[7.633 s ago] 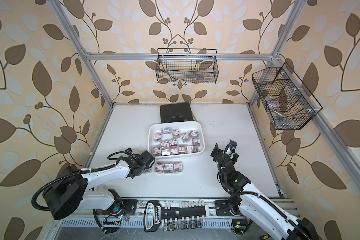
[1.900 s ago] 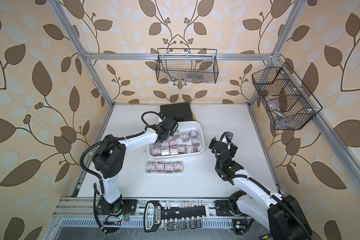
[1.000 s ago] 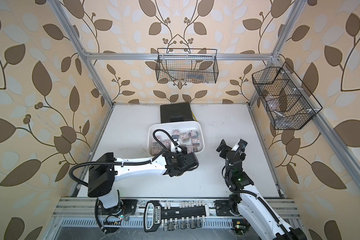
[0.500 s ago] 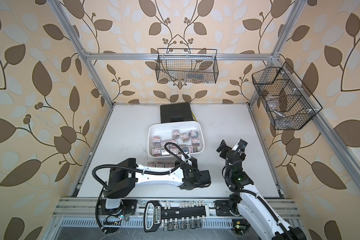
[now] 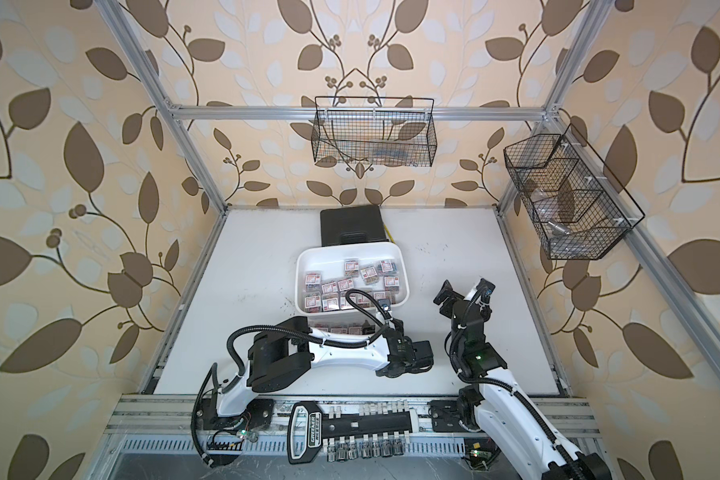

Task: Take the paper clips out of the storage box
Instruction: Place the boxed paper clips at the center of the board.

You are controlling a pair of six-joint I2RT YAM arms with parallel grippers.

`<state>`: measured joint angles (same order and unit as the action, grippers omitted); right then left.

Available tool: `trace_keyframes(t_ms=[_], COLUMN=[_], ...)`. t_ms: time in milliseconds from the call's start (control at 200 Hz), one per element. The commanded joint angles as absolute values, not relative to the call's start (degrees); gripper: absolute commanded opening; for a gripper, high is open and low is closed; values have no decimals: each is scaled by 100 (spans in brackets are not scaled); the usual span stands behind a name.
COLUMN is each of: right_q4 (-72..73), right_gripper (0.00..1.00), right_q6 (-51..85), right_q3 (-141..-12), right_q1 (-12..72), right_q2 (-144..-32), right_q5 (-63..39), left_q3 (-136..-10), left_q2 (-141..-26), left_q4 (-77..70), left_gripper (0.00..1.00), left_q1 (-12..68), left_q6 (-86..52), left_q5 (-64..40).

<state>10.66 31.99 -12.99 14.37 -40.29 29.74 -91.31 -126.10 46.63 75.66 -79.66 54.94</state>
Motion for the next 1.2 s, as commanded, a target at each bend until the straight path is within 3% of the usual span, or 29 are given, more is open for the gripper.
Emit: trace_keyframes(t_ms=[0, 585, 730, 985, 1200], right_q4=[1033, 1030, 893, -832, -1491], right_gripper=[100, 100, 100, 98, 97], right_q6=[3274, 3282, 3310, 4131, 4659], right_q3=[-1301, -1299, -1410, -2005, -2117], right_q1=[1406, 1391, 1389, 1389, 2250], right_q2=[-4026, -4031, -4159, -4236, -3784], right_q5=[2918, 2896, 2882, 2668, 2728], left_q3=[-9321, -9326, -9308, -8770, -7696], left_q2=[-12624, -12738, -12659, -11841, -10430], left_q4=[4781, 4505, 4433, 3817, 3055], left_gripper=[49, 60, 72, 98, 99], left_q1=[7484, 7471, 7471, 7471, 7454], left_q6=[-7929, -7753, -7633, -6762, -5658], left_q5=[5587, 5341, 5259, 5046, 5430])
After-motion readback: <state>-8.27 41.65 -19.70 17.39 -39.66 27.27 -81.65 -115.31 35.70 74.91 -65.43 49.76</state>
